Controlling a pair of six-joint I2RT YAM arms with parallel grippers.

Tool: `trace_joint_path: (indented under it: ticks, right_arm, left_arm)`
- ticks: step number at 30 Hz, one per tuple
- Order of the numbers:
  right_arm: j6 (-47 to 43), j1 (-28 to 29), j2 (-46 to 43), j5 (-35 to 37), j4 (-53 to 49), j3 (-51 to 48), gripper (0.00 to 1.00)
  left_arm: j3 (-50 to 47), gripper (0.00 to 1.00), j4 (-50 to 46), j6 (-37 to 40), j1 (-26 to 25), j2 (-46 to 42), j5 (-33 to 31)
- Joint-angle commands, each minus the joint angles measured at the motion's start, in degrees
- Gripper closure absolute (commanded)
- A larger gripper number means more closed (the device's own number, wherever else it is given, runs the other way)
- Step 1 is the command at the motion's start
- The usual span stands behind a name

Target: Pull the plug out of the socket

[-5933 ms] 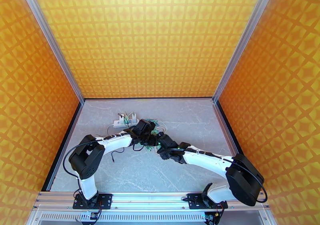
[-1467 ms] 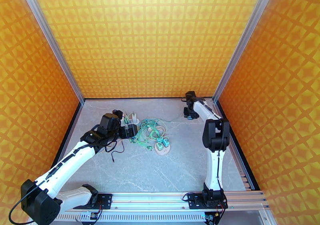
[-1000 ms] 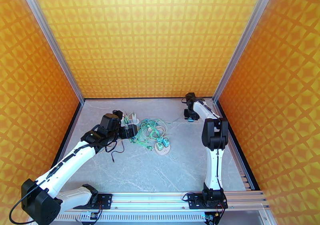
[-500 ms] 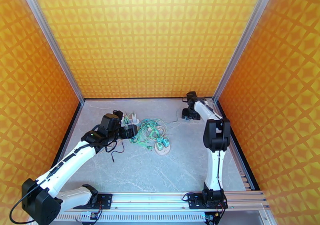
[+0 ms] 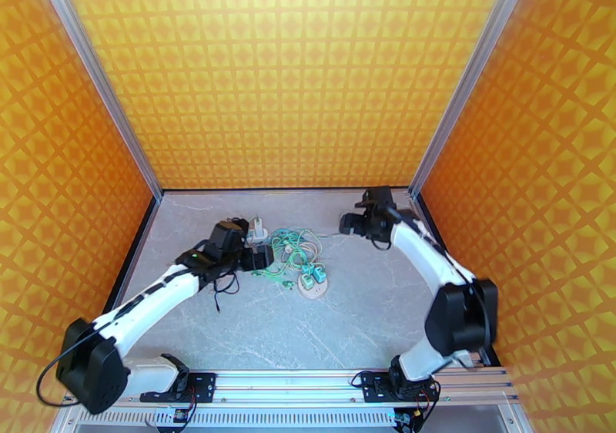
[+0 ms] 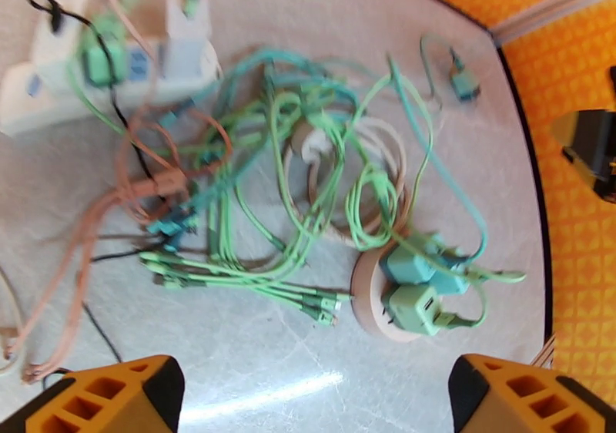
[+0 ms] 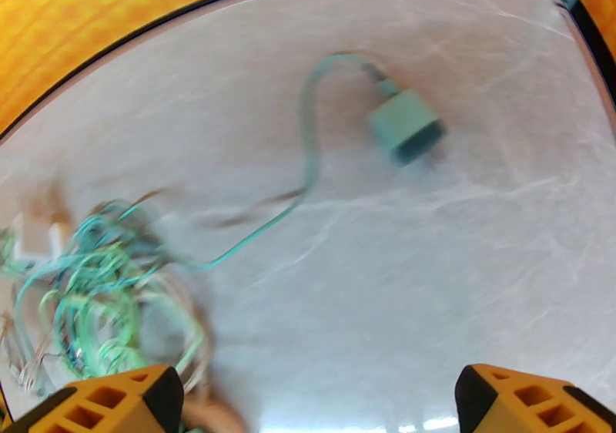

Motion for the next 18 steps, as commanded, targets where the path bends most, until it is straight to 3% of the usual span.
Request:
trace_joint_path:
  ticks: [1, 7, 13, 18]
  right_arm:
    - [1.6, 2.9, -6.3, -1.4, 7.4, -6.6, 0.02]
    - [0.9, 8.9, -13.7, 0.0, 11.7, -15.3, 0.04]
    - [1.5, 13.3, -16.0, -2.4, 15.0, -21.7, 0.31]
    - [2.6, 17.9, -14.6, -0.9, 18.5, -25.4, 0.43]
  left_arm:
    - [2.3, 0.07, 2.2, -0.1, -2.6, 2.0, 1.4]
    - [3.0, 0.13, 5.2, -1.0, -5.1, 5.9, 4.2]
    - [4.4, 0.26, 6.9, -1.3, -7.8, 9.9, 6.3]
    - [4.8, 0.4, 8.8, -2.1, -8.1, 13.2, 8.5]
